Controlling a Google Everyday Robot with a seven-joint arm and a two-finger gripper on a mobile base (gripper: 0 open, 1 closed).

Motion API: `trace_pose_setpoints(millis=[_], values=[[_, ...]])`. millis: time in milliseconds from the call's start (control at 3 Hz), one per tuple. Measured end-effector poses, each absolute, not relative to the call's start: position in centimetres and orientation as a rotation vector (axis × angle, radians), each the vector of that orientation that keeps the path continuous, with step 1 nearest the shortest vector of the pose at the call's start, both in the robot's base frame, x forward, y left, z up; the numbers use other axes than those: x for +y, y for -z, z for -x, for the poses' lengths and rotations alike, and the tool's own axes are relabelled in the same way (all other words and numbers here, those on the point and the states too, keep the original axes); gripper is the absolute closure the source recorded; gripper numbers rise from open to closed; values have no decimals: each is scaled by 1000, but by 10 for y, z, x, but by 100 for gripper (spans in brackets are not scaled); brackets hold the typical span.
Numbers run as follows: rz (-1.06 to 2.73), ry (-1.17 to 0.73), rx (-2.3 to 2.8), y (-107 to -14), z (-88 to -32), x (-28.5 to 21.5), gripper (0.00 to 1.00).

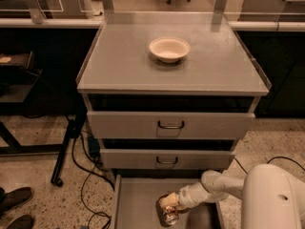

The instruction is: Place orange can into bottom drawer

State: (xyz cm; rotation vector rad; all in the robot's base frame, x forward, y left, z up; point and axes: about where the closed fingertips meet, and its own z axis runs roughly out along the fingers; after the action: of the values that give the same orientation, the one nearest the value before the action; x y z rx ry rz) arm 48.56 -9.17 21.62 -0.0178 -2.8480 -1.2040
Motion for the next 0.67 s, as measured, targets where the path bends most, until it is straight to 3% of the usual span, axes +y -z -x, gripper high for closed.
trace_pose_setpoints(millis=[667], values=[[132, 1242, -2832, -203, -495, -90, 100]])
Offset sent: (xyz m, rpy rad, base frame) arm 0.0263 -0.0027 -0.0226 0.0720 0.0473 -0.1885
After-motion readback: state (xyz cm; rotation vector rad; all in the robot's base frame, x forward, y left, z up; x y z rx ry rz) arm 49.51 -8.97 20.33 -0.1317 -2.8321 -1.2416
